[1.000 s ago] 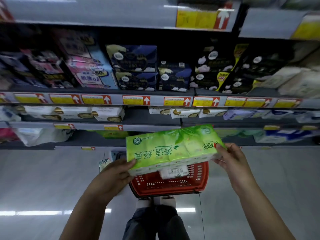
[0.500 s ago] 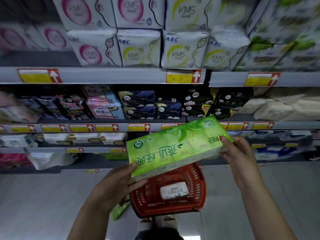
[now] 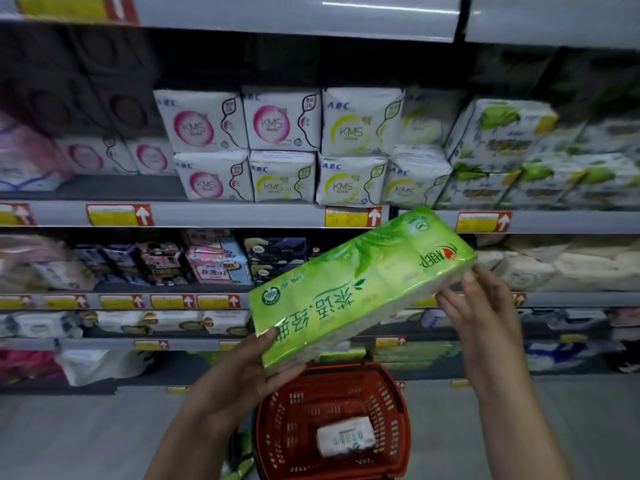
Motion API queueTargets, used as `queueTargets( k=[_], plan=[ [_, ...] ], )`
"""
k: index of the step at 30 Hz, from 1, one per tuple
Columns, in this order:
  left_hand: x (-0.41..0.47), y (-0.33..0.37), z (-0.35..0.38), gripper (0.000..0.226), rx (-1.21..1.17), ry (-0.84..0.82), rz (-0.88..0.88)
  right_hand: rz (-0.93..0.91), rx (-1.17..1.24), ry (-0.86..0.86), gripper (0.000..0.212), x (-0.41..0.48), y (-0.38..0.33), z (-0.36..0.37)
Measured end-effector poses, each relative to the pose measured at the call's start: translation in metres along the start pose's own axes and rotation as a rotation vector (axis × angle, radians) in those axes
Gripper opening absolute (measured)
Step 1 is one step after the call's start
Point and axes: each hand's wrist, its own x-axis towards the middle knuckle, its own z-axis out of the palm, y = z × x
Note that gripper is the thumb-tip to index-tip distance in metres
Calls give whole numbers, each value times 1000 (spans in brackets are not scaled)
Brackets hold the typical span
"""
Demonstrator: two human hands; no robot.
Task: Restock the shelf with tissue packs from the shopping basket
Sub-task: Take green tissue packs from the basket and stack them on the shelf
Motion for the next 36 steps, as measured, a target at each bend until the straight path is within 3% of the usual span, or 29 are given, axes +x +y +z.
queueTargets(
  k=[2, 9, 14, 18, 21, 26, 30, 34, 36],
  plan=[
    [4, -1, 5, 108, -41, -3, 12, 37, -4, -64, 90, -2, -7, 5],
    [15, 3, 32, 102, -91, -172, 95, 140, -133, -375, 98, -13, -16, 27],
    [27, -1, 48, 106, -122, -230, 126, 168, -166, -550, 86, -22, -20, 50],
    [31, -4, 65, 97, -120, -318, 152, 166, -112, -552, 56, -21, -23, 62],
    [35, -9, 80, 105, -109, -373, 175, 147, -89, -526, 59, -18, -22, 70],
    [42, -10, 92, 96, -55, -411, 239, 91, -13, -418, 65, -11, -22, 76],
    [44, -2, 95, 74, 100, -339, 256, 44, 13, -368, 64, -4, -25, 71],
    [40, 23, 89, 106, 90, -280, 332, -11, -40, -368, 61, 0, -35, 55],
    [40, 38, 82, 111, 60, -253, 381, -26, -100, -385, 67, 4, -42, 44]
  ],
)
